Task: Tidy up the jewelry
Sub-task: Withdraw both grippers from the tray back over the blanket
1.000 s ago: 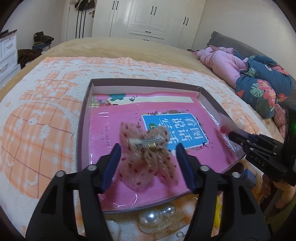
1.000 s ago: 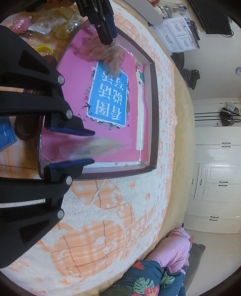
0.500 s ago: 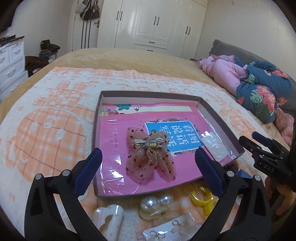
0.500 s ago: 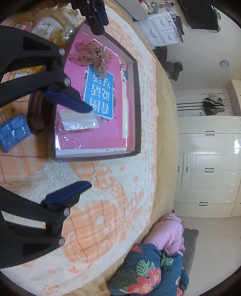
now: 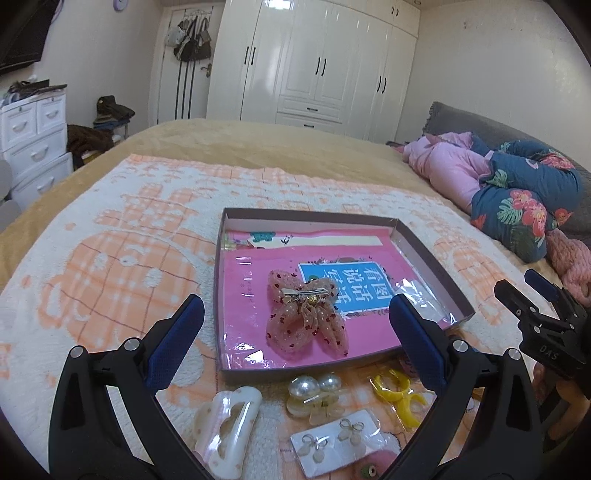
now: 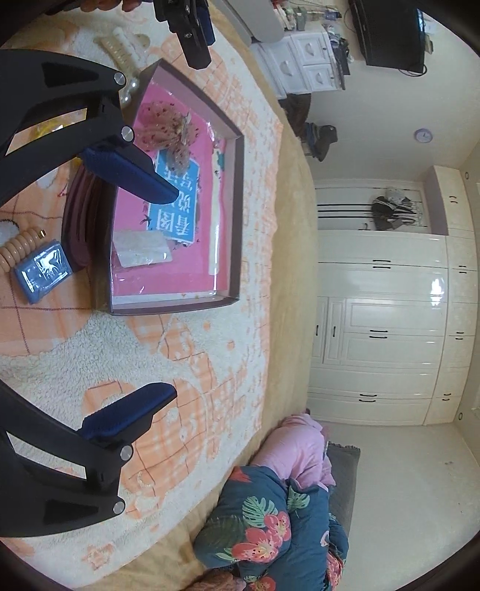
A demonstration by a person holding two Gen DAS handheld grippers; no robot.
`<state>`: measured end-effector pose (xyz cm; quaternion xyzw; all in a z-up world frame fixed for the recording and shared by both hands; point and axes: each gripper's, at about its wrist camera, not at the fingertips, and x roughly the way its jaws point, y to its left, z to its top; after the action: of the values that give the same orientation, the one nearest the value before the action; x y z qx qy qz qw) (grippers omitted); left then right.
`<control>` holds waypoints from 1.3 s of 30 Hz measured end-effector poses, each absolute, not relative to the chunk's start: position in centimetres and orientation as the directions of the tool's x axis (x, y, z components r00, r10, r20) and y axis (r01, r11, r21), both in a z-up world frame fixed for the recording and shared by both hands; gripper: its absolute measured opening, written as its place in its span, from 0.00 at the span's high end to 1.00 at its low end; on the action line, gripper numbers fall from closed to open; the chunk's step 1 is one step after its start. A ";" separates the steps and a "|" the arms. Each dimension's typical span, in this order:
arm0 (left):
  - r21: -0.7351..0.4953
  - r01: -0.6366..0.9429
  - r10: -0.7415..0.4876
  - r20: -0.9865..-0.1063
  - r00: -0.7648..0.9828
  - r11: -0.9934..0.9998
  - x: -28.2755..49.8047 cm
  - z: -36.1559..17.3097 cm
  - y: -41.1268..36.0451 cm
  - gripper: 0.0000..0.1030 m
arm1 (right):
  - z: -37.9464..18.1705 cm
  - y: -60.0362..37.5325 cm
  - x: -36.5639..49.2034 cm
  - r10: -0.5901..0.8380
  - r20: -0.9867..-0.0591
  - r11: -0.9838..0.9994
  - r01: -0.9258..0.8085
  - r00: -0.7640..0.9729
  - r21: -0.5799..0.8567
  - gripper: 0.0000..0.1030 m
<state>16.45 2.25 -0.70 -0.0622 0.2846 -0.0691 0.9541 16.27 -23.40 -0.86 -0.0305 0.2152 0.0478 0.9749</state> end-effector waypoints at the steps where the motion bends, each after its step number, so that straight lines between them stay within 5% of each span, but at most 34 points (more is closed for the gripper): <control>1: -0.156 0.095 -0.165 -0.530 0.832 0.983 16.2 -0.6 2.2 0.11 | -0.7 -23.4 16.0 0.080 -0.418 0.994 -0.106 0.905 -0.039 0.08; 17: -0.151 0.071 -0.136 -0.475 0.870 0.986 11.4 0.6 3.4 0.11 | 0.8 -23.1 11.3 0.117 -0.365 0.988 -0.147 0.924 -0.054 0.08; 39: -0.139 0.088 -0.150 -0.543 0.826 0.986 7.7 -1.4 3.6 0.11 | -1.3 -21.9 6.8 0.186 -0.432 0.962 -0.253 0.882 -0.103 0.07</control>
<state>7.73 3.61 -1.38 -0.0538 0.2881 -0.0625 0.9540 6.85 -21.94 -1.32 -0.0783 0.2142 0.1136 0.9670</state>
